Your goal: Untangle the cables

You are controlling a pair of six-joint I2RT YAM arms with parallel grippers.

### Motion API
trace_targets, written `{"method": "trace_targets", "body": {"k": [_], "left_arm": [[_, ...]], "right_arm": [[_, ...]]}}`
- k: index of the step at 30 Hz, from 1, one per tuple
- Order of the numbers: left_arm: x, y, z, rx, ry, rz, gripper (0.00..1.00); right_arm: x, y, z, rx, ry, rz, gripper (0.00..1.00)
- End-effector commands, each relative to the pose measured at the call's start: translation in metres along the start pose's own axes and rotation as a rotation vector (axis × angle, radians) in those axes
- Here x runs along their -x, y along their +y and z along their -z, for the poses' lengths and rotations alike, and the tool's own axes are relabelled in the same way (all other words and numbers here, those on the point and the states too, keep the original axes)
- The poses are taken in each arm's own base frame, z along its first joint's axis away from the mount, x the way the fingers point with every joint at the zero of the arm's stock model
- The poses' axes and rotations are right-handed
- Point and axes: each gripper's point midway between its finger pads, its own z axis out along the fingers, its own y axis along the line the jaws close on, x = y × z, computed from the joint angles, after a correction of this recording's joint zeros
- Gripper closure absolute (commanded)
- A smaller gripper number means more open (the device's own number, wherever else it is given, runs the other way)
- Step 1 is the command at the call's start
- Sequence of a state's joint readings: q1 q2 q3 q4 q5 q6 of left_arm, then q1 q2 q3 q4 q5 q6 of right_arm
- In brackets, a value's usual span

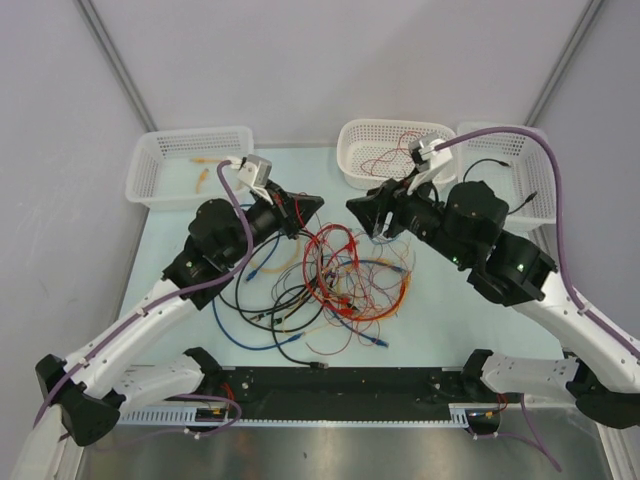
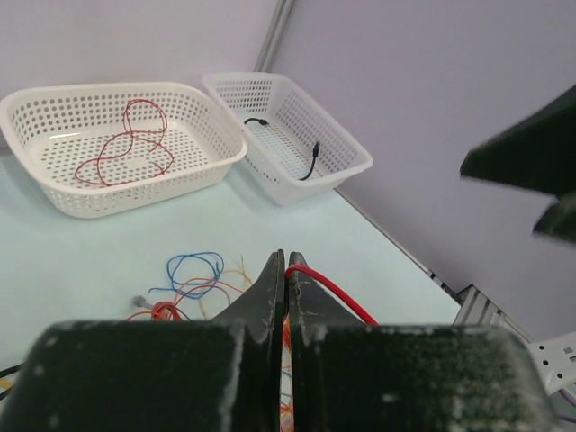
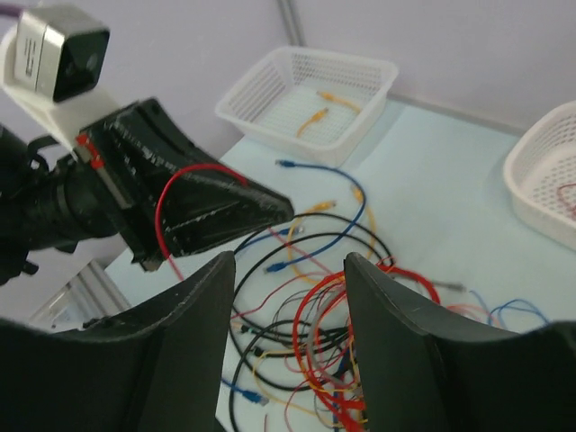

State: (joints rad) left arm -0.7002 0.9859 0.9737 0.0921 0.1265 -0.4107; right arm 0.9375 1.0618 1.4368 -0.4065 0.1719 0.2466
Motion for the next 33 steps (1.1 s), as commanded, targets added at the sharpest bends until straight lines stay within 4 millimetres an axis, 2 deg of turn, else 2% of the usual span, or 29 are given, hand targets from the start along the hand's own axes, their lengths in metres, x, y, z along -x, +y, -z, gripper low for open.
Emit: {"method": "trace_targets", "body": {"k": [1,7,14,20,23,25,29,30,32,33], "left_arm": [[0.034,-0.007,-0.002,0.010,-0.047,-0.037,1.00],[0.035,-0.007,-0.003,0.016,-0.036,-0.041,1.00],[0.035,-0.007,-0.002,0.018,-0.033,-0.049,1.00],[0.037,-0.011,-0.004,-0.002,-0.033,-0.041,1.00],[0.039,-0.014,-0.005,-0.013,-0.034,-0.040,1.00],[0.038,-0.013,-0.005,-0.010,-0.028,-0.045,1.00],[0.040,-0.012,-0.003,-0.002,-0.035,-0.045,1.00],[0.040,-0.011,-0.004,0.005,-0.036,-0.045,1.00],[0.033,-0.002,-0.004,0.046,-0.017,-0.043,1.00],[0.030,0.003,-0.004,0.070,-0.011,-0.041,0.86]], "right_arm": [[-0.025,0.042,-0.006,0.181,0.067,-0.036,0.42],[-0.046,0.083,-0.008,0.332,0.110,-0.017,0.42],[-0.060,0.092,-0.018,0.363,0.142,-0.010,0.45],[-0.079,0.081,-0.042,0.290,0.163,0.026,0.48],[-0.083,0.074,-0.052,0.242,0.153,0.038,0.59],[-0.084,0.071,-0.055,0.224,0.152,0.043,0.70],[-0.078,0.062,-0.051,0.178,0.133,0.050,0.94],[-0.069,0.059,-0.046,0.168,0.109,0.047,1.00],[-0.057,0.059,-0.038,0.170,0.078,0.045,1.00],[-0.042,0.056,-0.029,0.160,0.038,0.037,1.00]]}}
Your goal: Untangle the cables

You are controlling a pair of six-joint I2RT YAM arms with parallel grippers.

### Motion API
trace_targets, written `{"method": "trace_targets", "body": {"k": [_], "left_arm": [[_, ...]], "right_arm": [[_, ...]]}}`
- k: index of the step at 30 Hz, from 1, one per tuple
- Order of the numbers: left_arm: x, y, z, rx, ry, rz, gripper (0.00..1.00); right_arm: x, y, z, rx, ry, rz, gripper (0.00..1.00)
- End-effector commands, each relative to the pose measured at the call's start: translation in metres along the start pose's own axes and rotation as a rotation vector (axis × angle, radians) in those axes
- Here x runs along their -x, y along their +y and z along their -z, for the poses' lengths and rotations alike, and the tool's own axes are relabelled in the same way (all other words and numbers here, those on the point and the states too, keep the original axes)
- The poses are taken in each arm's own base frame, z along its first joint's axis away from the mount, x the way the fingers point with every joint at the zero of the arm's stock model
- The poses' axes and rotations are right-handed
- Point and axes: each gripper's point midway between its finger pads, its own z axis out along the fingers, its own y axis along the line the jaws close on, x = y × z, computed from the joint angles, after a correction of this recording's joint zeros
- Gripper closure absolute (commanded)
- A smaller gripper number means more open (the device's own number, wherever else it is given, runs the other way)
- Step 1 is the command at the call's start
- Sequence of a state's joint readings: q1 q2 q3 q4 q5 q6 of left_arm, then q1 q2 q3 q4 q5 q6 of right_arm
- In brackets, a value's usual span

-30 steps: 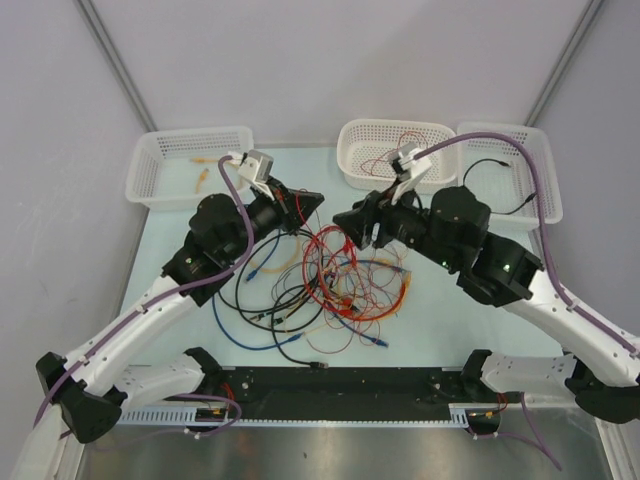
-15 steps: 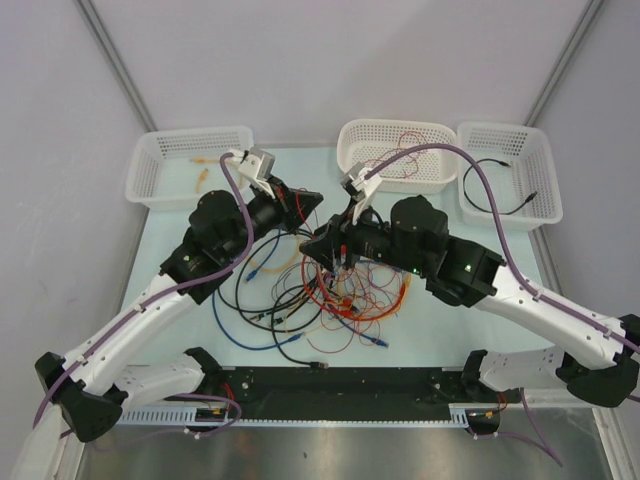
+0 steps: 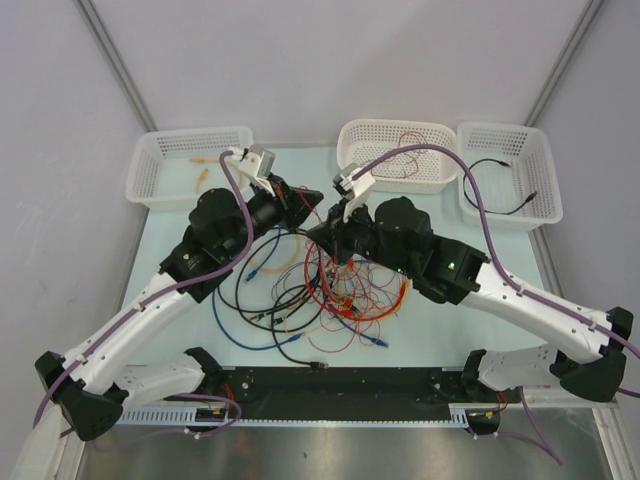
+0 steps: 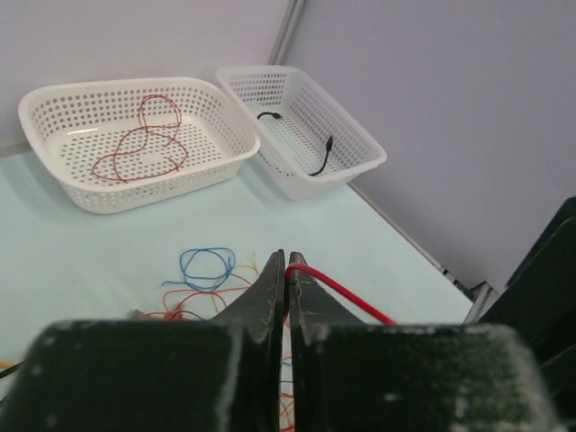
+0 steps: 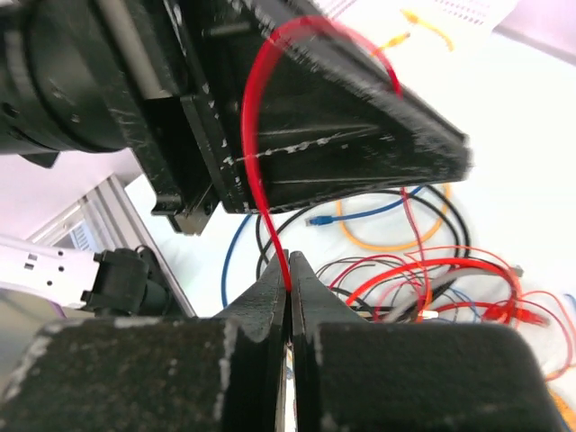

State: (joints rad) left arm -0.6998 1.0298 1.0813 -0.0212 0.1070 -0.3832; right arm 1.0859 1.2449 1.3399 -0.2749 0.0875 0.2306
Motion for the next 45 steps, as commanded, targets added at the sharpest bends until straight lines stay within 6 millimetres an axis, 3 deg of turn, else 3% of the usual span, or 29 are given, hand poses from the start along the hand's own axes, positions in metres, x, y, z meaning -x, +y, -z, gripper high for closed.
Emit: {"method": "trace_targets", "body": {"k": [1,2,3,5,6,8,9,11,12,17,19,21,22,23,24,25,31,33,37,45], "left_arm": [[0.017,0.008,0.002,0.064,-0.041,-0.012,0.69],[0.009,0.018,0.001,0.111,-0.015,-0.008,0.51],[0.005,0.029,0.002,0.166,-0.013,0.005,0.23],[-0.004,0.044,0.006,0.245,0.003,0.021,0.05],[-0.012,0.052,0.007,0.274,0.014,0.040,0.00],[-0.018,0.061,0.010,0.314,0.015,0.057,0.01],[-0.025,0.067,0.013,0.334,0.020,0.074,0.00],[-0.033,0.078,0.018,0.385,0.025,0.085,0.00],[-0.035,0.080,0.019,0.399,0.023,0.100,0.00],[-0.059,0.099,0.028,0.482,0.069,0.135,0.00],[-0.058,0.096,0.028,0.459,0.053,0.149,0.00],[-0.064,0.086,0.028,0.384,0.046,0.162,0.00],[-0.044,0.071,0.027,0.305,-0.041,0.165,0.00],[-0.049,0.068,0.029,0.264,-0.061,0.168,0.01],[-0.049,0.052,0.029,0.171,-0.071,0.170,0.01],[-0.025,0.037,0.033,0.092,-0.168,0.160,0.00],[-0.046,-0.015,0.037,-0.149,-0.125,0.173,0.00],[-0.063,-0.035,0.036,-0.203,-0.088,0.124,0.00],[-0.093,-0.041,0.029,-0.208,0.009,0.049,0.00],[-0.125,-0.013,0.012,-0.108,0.116,-0.104,0.00]], "right_arm": [[0.059,-0.002,0.042,-0.036,-0.193,0.000,1.00],[0.069,-0.004,0.051,-0.051,-0.209,0.001,1.00],[0.083,-0.010,0.063,-0.089,-0.243,0.002,1.00],[0.094,-0.017,0.075,-0.136,-0.252,0.032,1.00],[0.112,-0.019,0.087,-0.157,-0.295,0.032,1.00],[0.125,-0.022,0.096,-0.183,-0.315,0.064,1.00],[0.143,-0.022,0.105,-0.195,-0.351,0.068,1.00],[0.150,-0.022,0.102,-0.212,-0.334,0.110,1.00],[0.168,-0.019,0.111,-0.211,-0.373,0.110,1.00],[0.204,-0.019,0.116,-0.253,-0.424,0.165,1.00],[0.217,-0.018,0.123,-0.263,-0.453,0.172,1.00],[0.218,-0.020,0.117,-0.277,-0.446,0.182,1.00],[0.219,-0.019,0.115,-0.277,-0.444,0.184,1.00],[0.216,-0.021,0.111,-0.285,-0.435,0.184,1.00],[0.216,-0.021,0.109,-0.287,-0.434,0.181,1.00],[0.215,-0.021,0.107,-0.289,-0.429,0.180,1.00],[0.207,-0.028,0.092,-0.317,-0.406,0.173,1.00],[0.202,-0.032,0.087,-0.320,-0.391,0.165,1.00],[0.196,-0.034,0.081,-0.309,-0.376,0.147,1.00],[0.203,-0.028,0.091,-0.287,-0.388,0.119,1.00]]}}
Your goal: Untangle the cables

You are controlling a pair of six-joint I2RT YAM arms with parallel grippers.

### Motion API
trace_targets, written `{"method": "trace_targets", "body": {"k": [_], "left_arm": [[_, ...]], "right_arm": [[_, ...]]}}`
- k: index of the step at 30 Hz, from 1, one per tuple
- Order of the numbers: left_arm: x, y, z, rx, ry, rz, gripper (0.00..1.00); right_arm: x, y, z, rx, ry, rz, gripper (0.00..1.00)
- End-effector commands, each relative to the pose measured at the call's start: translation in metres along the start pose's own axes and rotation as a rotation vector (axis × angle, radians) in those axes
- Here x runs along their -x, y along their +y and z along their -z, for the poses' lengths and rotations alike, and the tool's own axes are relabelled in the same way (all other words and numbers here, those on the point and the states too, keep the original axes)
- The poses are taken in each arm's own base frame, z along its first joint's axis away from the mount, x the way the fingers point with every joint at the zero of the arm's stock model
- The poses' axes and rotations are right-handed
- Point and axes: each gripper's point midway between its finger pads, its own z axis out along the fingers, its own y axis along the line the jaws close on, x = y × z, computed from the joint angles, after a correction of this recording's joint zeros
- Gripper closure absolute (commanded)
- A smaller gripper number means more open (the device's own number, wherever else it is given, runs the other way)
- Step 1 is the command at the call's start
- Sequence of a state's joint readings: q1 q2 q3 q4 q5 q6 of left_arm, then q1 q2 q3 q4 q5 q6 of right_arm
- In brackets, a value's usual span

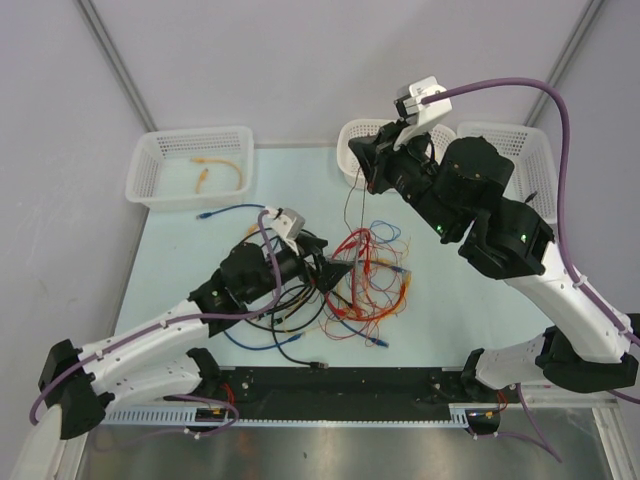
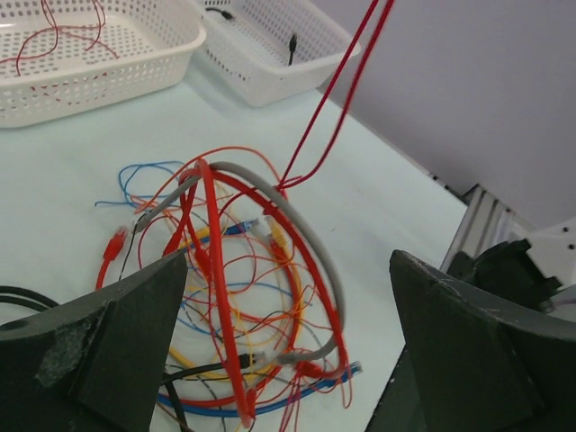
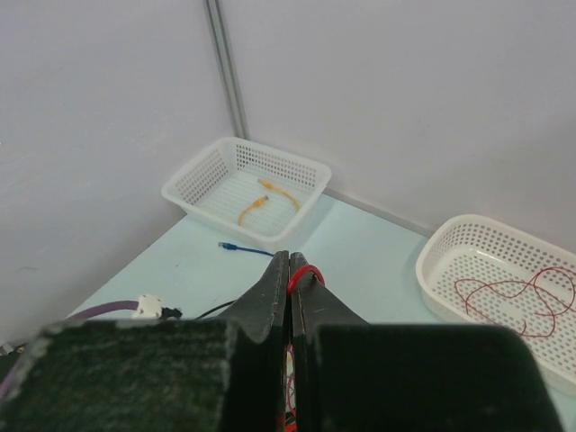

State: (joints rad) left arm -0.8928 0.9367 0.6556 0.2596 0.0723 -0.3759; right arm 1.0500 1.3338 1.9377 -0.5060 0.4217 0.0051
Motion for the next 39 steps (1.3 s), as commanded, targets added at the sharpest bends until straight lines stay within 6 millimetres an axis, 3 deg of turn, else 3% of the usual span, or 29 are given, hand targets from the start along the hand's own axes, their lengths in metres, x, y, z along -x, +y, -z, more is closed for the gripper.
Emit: {"method": "trace_targets", "body": {"k": [1,7,18,25,28,39], "left_arm": [[-0.006,0.011,-0.011,0.032,0.036,-0.102,0.00],[-0.013,0.001,-0.024,-0.025,0.053,-0.061,0.12],[-0.001,-0.005,-0.032,-0.027,0.032,-0.014,0.16],[0.032,-0.011,-0.020,-0.012,-0.051,-0.006,0.15],[0.022,-0.015,-0.026,-0.026,-0.008,0.009,0.18],[-0.047,0.001,-0.044,0.014,0.164,0.070,0.36]], "right_arm": [[0.027,0.002,0.012,0.024,-0.060,-0.047,1.00],[0.027,0.003,0.014,0.027,-0.058,-0.048,1.00],[0.021,0.006,0.011,0.042,-0.046,-0.050,1.00],[0.018,0.004,0.013,0.036,-0.044,-0.046,1.00],[0.018,0.005,0.014,0.038,-0.049,-0.051,1.00],[0.022,0.007,0.017,0.050,-0.055,-0.061,1.00]]}}
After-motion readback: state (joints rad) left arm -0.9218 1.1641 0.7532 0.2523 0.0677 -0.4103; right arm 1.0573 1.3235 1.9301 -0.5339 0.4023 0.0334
